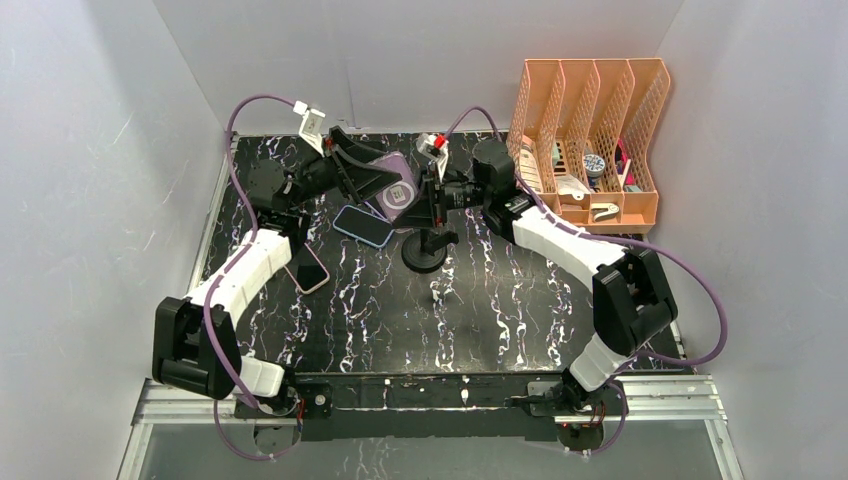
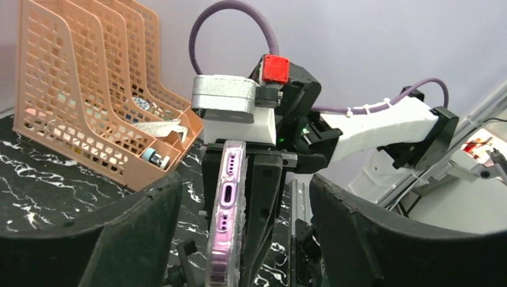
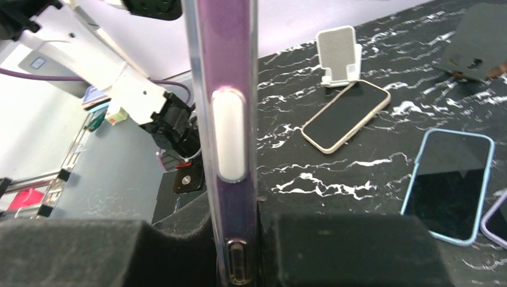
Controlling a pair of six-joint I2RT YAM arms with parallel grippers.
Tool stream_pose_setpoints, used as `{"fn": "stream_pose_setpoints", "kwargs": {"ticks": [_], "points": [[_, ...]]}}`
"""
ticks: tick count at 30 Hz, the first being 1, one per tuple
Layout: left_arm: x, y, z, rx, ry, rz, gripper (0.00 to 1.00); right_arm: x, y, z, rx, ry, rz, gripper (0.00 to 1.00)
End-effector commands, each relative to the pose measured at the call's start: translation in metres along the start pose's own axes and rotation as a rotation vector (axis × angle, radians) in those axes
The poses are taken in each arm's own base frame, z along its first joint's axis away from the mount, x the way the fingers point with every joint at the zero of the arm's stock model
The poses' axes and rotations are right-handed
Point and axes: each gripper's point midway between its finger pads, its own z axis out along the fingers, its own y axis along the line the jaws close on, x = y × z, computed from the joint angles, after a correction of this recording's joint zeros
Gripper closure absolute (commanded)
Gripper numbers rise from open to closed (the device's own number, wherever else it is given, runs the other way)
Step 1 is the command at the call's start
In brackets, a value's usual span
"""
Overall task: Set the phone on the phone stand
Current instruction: Adjust the phone.
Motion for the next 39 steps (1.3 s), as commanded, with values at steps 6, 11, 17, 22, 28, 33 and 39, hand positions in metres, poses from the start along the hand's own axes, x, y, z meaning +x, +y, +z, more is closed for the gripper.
{"fn": "stream_pose_setpoints", "kwargs": {"ticks": [6,11,17,22,28,33,39], "points": [[-0.006,0.016,-0.021,-0.128,-0.085,0.130,0.02,-0.040,-0.003,-0.043,0.336,-0.119,-0.125,0.99],[0.008,0.048,-0.045,-0.359,-0.038,0.224,0.02,-0.039,-0.004,-0.067,0.505,-0.145,-0.116,0.99],[0.037,0.092,-0.092,-0.697,0.034,0.303,0.02,-0.025,-0.009,-0.099,0.716,-0.152,-0.057,0.99],[0.068,0.102,-0.099,-0.855,0.086,0.336,0.02,0.001,-0.016,-0.117,0.909,-0.155,0.000,0.99],[0.033,0.070,-0.055,-0.731,0.009,0.193,0.02,0.023,-0.017,-0.116,1.062,-0.033,-0.080,0.99],[0.006,0.040,-0.019,-0.589,0.047,0.112,0.02,0.008,0.002,-0.094,0.892,-0.071,-0.173,0.99],[-0.008,-0.014,-0.009,-0.306,0.062,0.290,0.02,0.010,0.034,-0.063,0.598,0.043,-0.223,0.99]]}}
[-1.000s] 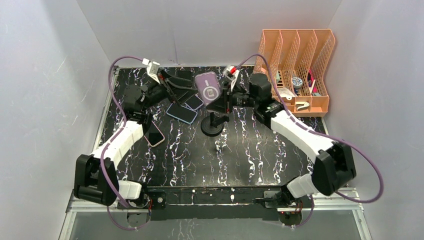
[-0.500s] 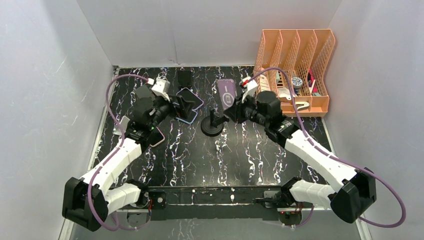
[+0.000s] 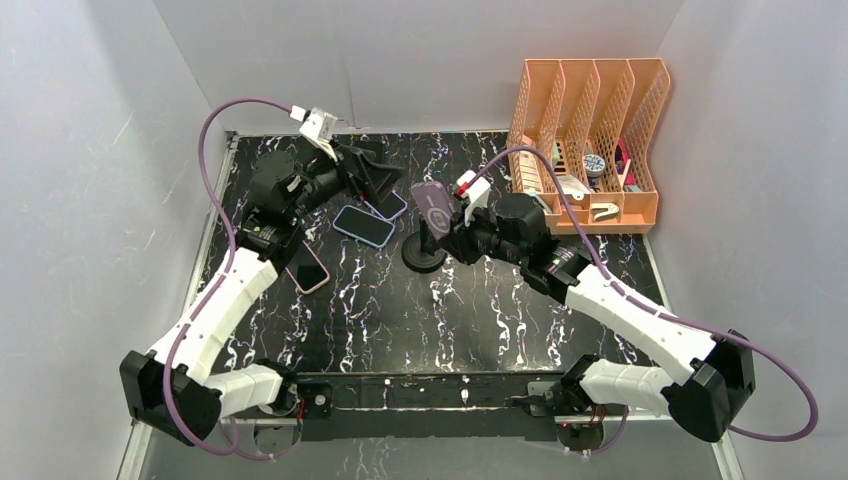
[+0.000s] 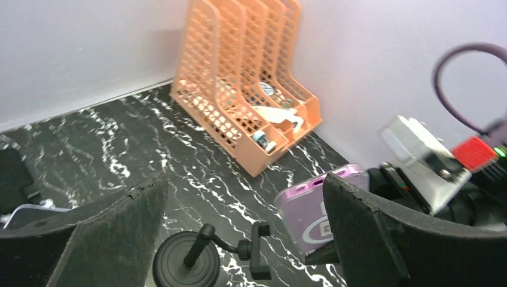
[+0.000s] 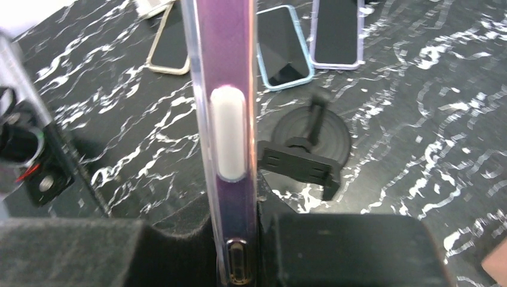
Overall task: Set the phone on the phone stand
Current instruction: Adjust the phone.
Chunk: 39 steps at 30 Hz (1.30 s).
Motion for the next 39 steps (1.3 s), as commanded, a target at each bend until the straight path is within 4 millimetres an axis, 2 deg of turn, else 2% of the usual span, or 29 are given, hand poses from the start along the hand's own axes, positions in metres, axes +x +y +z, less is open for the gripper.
{"fn": "stream_pose_setpoints", "kwargs": {"ticks": [1,5,10,16,26,29,30,31,32,34,36,39], "points": [[-0.015,-0.050,-0.022,0.273,-0.017,0.162,0.02,-0.037,0.044,-0.012,-0.288,-0.041,-0.108,0.99],[-0.020,-0.067,-0.036,0.378,0.012,0.351,0.02,-0.036,0.061,-0.018,-0.430,0.075,-0.114,0.99],[-0.007,-0.074,-0.044,0.488,0.161,0.421,0.03,-0.044,0.076,-0.031,-0.532,0.125,-0.107,0.99],[0.011,-0.071,-0.045,0.537,0.239,0.408,0.04,-0.048,0.094,-0.044,-0.649,0.162,-0.094,0.99],[0.026,-0.084,-0.047,0.678,0.272,0.316,0.08,-0.046,0.105,-0.045,-0.741,0.204,-0.074,0.99],[0.031,-0.087,-0.048,0.720,0.281,0.278,0.17,-0.047,0.106,-0.043,-0.752,0.202,-0.074,0.99],[0.033,-0.088,-0.048,0.731,0.285,0.266,0.28,-0.048,0.106,-0.043,-0.757,0.203,-0.073,0.99],[0.035,-0.087,-0.048,0.737,0.291,0.255,0.43,-0.049,0.107,-0.042,-0.760,0.202,-0.075,0.99],[0.037,-0.087,-0.048,0.740,0.297,0.247,0.52,-0.050,0.107,-0.043,-0.763,0.199,-0.078,0.99],[0.043,-0.087,-0.051,0.758,0.310,0.228,0.62,-0.053,0.108,-0.043,-0.769,0.193,-0.082,0.99],[0.047,-0.088,-0.052,0.770,0.323,0.206,0.70,-0.055,0.109,-0.043,-0.778,0.191,-0.082,0.99],[0.053,-0.087,-0.053,0.776,0.339,0.187,0.72,-0.056,0.110,-0.043,-0.788,0.191,-0.080,0.99]]}}
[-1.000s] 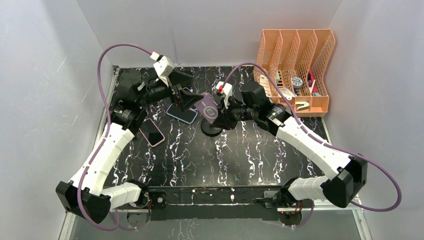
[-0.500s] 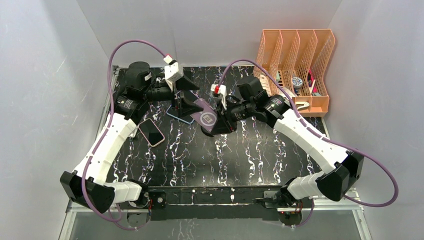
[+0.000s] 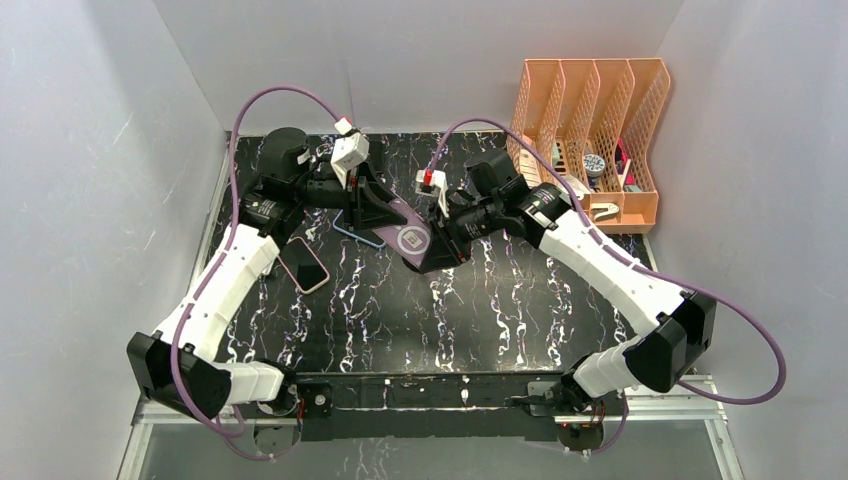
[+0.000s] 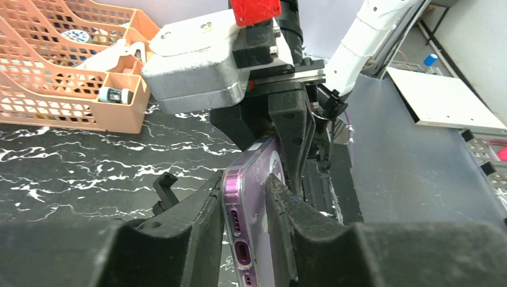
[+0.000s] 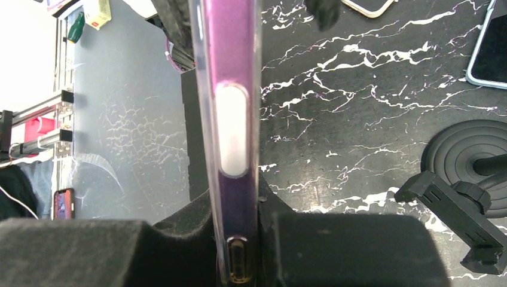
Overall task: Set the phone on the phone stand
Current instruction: Adjust the phone.
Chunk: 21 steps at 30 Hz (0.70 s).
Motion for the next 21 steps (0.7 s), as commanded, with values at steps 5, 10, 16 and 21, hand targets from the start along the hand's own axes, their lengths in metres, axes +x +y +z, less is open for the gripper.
{"fn": "stream_pose_setpoints", "kwargs": {"ticks": [5,10,16,21], "points": [[0.016,-0.006,-0.001,0.039,0.011,-0.055,1.00,-0.045,0.029,-0.013,-0.091,-0.116,-0.165,0.99],[0.018,-0.004,-0.001,-0.010,-0.014,-0.082,1.00,-0.053,0.031,-0.018,-0.072,-0.144,-0.202,0.85],[0.001,0.011,-0.008,-0.140,-0.151,-0.065,1.00,-0.070,0.025,-0.032,0.012,-0.222,-0.253,0.43],[-0.024,0.035,-0.039,-0.307,-0.359,-0.075,1.00,-0.081,0.016,-0.045,0.062,-0.299,-0.268,0.18]]}}
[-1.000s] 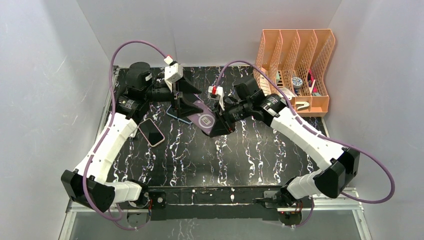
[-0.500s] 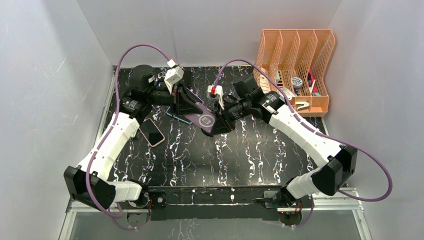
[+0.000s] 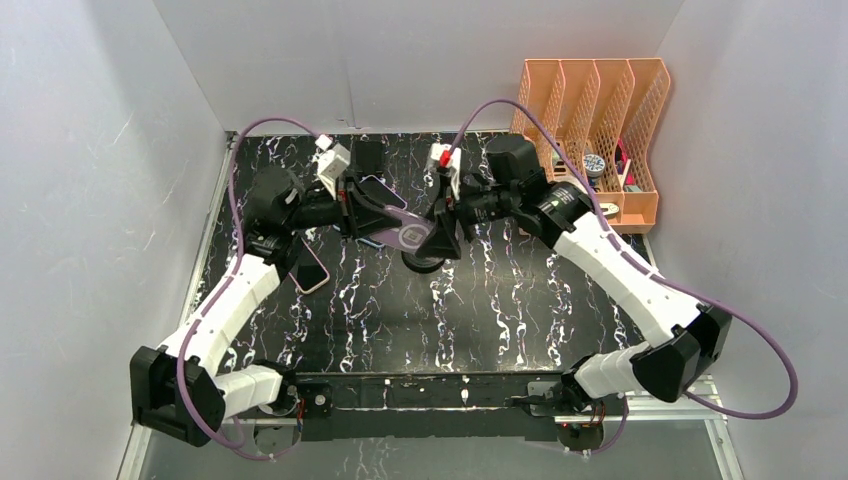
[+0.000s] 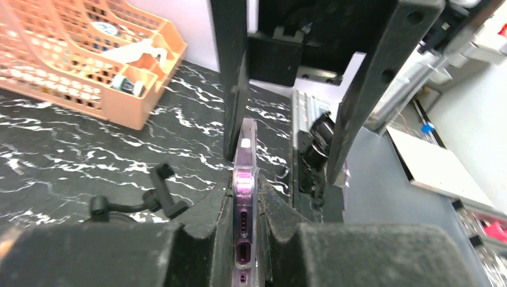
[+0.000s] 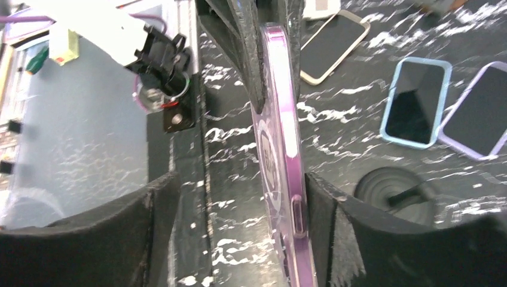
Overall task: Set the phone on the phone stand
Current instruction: Adjust the phone.
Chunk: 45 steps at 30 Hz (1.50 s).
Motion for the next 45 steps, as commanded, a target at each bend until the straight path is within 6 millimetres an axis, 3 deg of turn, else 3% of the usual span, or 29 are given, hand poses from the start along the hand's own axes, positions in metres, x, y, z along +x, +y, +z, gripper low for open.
{"fn": "stream_pose_setpoints", "kwargs": {"ticks": [1,4,8,11,15,24,35,45], "points": [[-0.065,0.025,-0.029,-0.209,-0.303,0.083,1.00,-0.051,0.010,-0.026,0.025,-0.188,-0.118,0.12],[-0.082,0.033,-0.044,-0.277,-0.417,0.088,1.00,-0.059,-0.012,-0.044,0.169,-0.285,-0.131,0.02],[-0.100,0.036,-0.061,-0.337,-0.570,0.104,1.00,-0.071,-0.038,-0.088,0.357,-0.512,-0.123,0.01],[-0.117,0.028,-0.078,-0.342,-0.749,0.122,1.00,-0.069,-0.049,-0.101,0.374,-0.630,-0.053,0.01],[-0.129,0.009,-0.094,-0.243,-0.937,0.118,1.00,-0.061,-0.047,-0.091,0.230,-0.753,-0.001,0.01],[-0.147,-0.016,-0.102,-0.097,-1.054,0.124,1.00,-0.079,-0.029,-0.085,-0.060,-0.941,-0.043,0.03],[-0.146,-0.032,-0.074,-0.030,-1.045,0.117,1.00,-0.099,-0.037,-0.056,-0.114,-0.971,-0.055,0.11],[-0.140,-0.036,-0.056,0.010,-1.016,0.089,1.00,-0.112,-0.038,-0.053,-0.142,-0.990,-0.065,0.24]]}}
